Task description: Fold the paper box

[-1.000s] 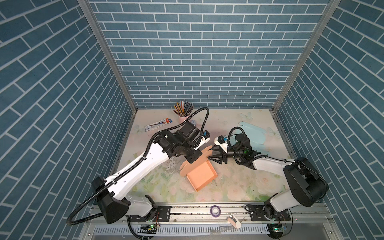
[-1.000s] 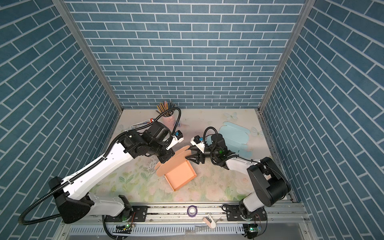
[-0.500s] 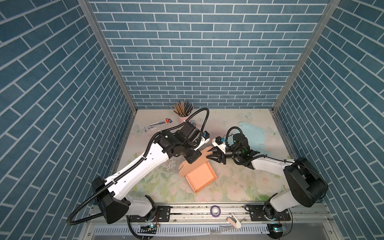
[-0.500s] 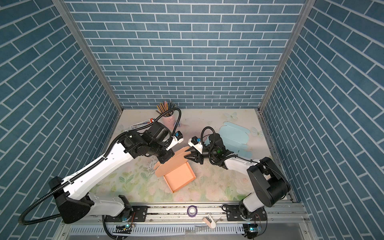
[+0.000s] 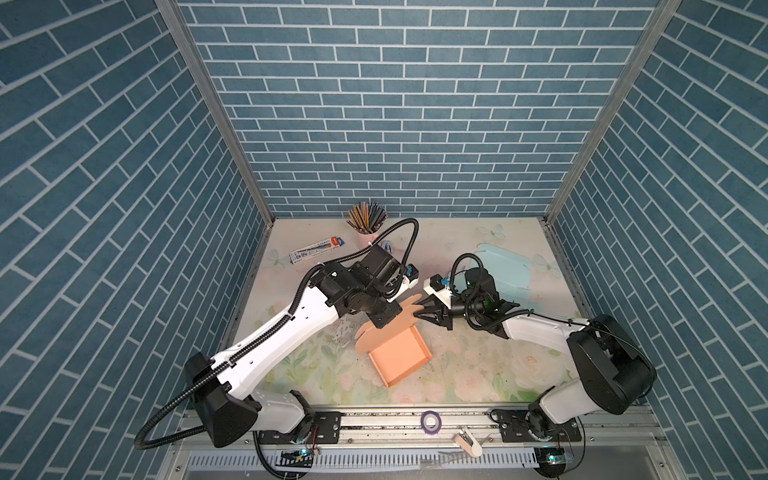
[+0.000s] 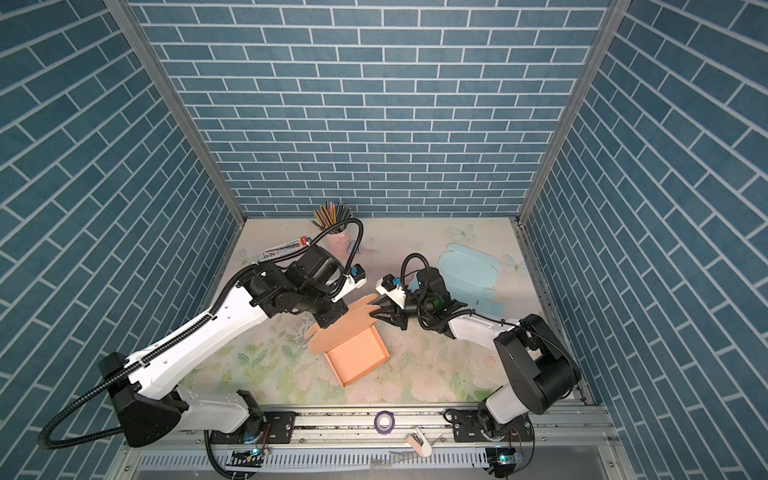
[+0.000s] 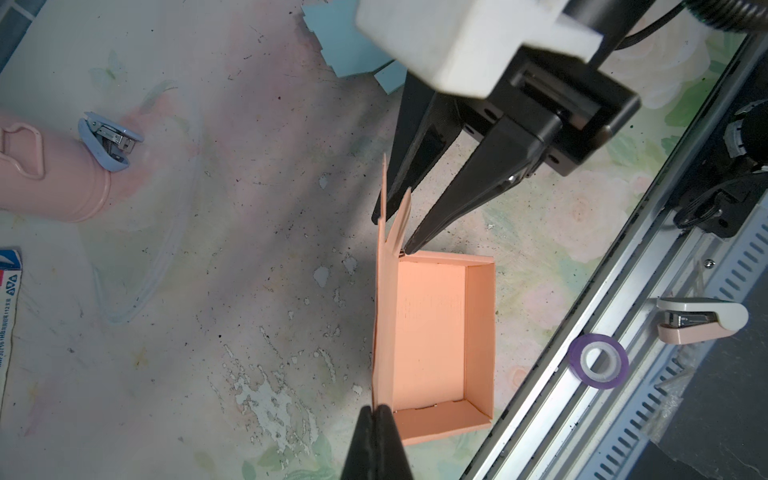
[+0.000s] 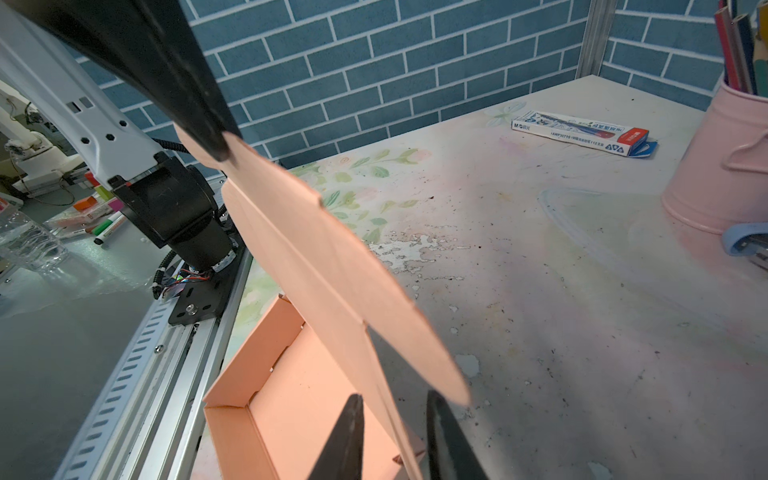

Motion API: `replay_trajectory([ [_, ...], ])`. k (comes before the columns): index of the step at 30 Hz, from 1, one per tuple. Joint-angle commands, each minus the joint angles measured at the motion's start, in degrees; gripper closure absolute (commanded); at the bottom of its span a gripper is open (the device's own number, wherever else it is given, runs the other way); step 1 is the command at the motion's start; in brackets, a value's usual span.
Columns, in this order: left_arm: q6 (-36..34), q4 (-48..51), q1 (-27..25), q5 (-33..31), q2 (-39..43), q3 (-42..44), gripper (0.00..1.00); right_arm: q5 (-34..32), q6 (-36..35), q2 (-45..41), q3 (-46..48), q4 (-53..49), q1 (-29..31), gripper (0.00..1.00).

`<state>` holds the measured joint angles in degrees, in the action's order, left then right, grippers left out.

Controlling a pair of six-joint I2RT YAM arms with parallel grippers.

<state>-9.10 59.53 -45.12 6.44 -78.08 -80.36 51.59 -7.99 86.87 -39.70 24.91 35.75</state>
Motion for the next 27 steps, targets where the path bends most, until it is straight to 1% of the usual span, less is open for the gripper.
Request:
replay_trajectory([
  [1,-1.75,-0.06,0.39,-1.17,-0.05,1.14,1.0,-0.34,-4.43,-0.74,-1.33,-1.52,0.38,0.78],
  [4,-1.38,-0.77,0.39,-0.99,-0.06,1.56,0.99,-1.03,-4.88,-0.52,-1.43,-2.28,0.35,0.84],
  [6,-0.69,-1.62,0.39,-1.05,0.37,2.37,0.9,-1.46,-5.33,-0.47,-1.52,-2.71,0.38,0.87],
  [9,1.57,-3.91,1.56,1.21,2.41,4.78,0.71,-2.27,-6.04,-0.52,-1.55,-3.42,0.4,0.9],
  [12,5.65,-7.89,5.36,4.9,7.01,9.28,0.5,-3.44,-6.83,-0.32,-1.53,-4.26,0.35,0.92],
  [13,7.48,-10.27,6.67,5.9,9.25,11.54,0.4,-3.71,-7.09,-0.25,-1.6,-4.5,0.36,0.92],
  [14,9.6,-12.26,8.43,6.93,11.65,14.12,0.28,-4.06,-7.17,-0.14,-1.52,-4.65,0.38,0.92],
  [17,16.41,-19.67,12.27,10.17,18.25,22.05,0.15,-5.89,-7.21,0.12,-1.67,-4.93,0.25,0.95],
  [20,22.75,-26.22,13.33,9.73,23.67,29.88,0.1,-7.74,-7.44,-0.12,-1.3,-4.87,0.23,0.96],
  [23,27.81,-30.64,14.11,8.86,28.61,36.03,0.09,-9.08,-7.33,-0.21,-1.08,-4.69,-0.05,0.97],
  [27,31.07,-33.83,15.77,8.23,33.51,41.55,0.09,-10.82,-6.53,-0.46,-0.92,-4.69,-0.46,0.96],
])
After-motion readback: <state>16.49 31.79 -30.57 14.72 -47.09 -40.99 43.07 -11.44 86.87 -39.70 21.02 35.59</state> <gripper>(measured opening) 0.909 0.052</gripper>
